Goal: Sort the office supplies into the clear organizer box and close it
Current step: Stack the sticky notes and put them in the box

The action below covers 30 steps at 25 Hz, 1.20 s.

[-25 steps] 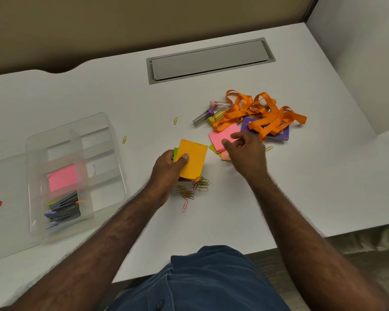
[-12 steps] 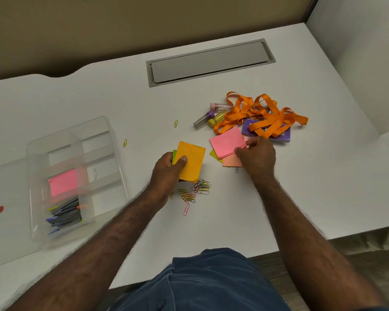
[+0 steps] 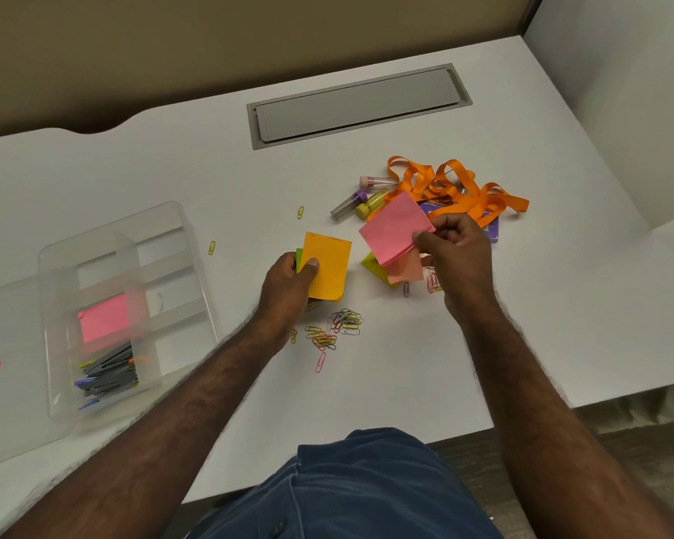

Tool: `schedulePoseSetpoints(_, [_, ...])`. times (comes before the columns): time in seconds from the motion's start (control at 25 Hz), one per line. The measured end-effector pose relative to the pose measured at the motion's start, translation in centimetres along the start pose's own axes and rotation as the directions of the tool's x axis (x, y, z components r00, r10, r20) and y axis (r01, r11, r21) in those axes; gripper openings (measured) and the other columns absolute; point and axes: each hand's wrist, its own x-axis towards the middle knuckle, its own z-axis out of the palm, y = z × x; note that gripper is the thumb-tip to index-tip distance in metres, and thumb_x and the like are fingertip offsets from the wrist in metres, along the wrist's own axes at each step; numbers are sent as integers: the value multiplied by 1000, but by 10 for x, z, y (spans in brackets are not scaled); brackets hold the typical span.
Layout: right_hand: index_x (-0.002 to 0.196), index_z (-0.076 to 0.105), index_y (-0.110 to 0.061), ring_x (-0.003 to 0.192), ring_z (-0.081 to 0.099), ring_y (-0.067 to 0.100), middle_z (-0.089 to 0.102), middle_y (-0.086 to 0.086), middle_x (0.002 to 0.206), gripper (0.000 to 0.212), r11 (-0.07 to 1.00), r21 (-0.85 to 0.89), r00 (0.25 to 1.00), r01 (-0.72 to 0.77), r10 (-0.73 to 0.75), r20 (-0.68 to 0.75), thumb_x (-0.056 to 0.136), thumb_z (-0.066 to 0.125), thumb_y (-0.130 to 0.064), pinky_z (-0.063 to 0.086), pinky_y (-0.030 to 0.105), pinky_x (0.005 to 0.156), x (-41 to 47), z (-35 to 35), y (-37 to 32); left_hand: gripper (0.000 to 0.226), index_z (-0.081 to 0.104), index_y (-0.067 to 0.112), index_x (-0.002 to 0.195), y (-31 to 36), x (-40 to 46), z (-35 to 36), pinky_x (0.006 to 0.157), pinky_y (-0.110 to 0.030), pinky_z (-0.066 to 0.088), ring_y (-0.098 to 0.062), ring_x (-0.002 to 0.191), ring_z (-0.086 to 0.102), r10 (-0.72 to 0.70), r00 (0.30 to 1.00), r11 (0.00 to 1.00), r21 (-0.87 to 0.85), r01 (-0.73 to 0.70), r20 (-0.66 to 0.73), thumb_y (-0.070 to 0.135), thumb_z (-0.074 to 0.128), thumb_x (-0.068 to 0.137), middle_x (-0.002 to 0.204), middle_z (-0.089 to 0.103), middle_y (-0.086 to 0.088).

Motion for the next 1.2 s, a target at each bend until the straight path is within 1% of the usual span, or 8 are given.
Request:
schedulePoseSetpoints(0.16, [100,64,-21,84,77,18,76,0,98,18,987,152,991,-57,37,129,90,76,-12,61,27,62,-6,-1,-11,22,54,24,123,8,0,2,102,-57,56,-32,121,60,-5,1000,999,-52,6,9,38,53,106,130,60,-7])
schedulePoseSetpoints(0.32, [99,64,-16,82,72,25,74,15,97,19,984,145,954,-108,62,293,88,76,-7,58,38,67,-15,8,-13,33,60,20,128,18,-4,5,96,-56,60,-31,117,65,-14,996,984,-176,29,83,43,53,105,128,65,-9])
schedulePoseSetpoints(0.44, [102,66,-16,80,73,27,76,17,93,23,981,137,927,-140,82,365,86,80,-7,59,42,69,-20,17,-12,47,62,18,125,18,-10,8,86,-53,64,-31,113,70,42,988,970,-243,-4,150,49,71,91,122,70,-10])
schedulePoseSetpoints(0.64, [112,69,-22,81,76,15,80,3,87,36,983,98,902,-154,99,421,82,87,-13,59,28,61,-22,23,-3,43,59,15,130,14,-11,9,87,-54,63,-31,112,70,42,996,990,-136,-31,81,34,74,94,122,70,-10])
schedulePoseSetpoints(0.8, [108,69,-27,89,77,20,79,1,87,35,979,69,923,-191,155,353,82,87,-12,64,34,64,-12,17,6,38,57,12,132,8,-6,0,93,-59,60,-34,116,67,-77,997,978,-196,76,4,30,66,100,126,66,-13])
schedulePoseSetpoints(1.0, [116,68,-27,85,74,20,74,-5,93,40,923,-384,977,-6,86,194,81,88,-28,65,43,78,2,13,31,38,53,11,137,-2,-5,-6,101,-58,56,-34,122,62,-118,991,980,-170,107,-58,29,58,104,132,63,-13])
schedulePoseSetpoints(1.08, [125,66,-29,99,68,17,70,-6,107,53,812,-572,983,119,-13,186,79,88,-40,61,40,87,3,15,38,37,52,11,138,-4,-6,-6,102,-55,55,-33,122,60,-124,990,982,-154,113,-63,29,56,105,134,61,-14])
schedulePoseSetpoints(1.2, [148,52,-27,135,50,27,54,3,149,86,616,-725,939,308,-73,337,75,87,-54,47,47,109,4,23,46,35,51,13,138,-7,-6,-5,92,-42,55,-27,117,58,-107,992,990,-98,101,-68,30,51,107,135,59,-12])
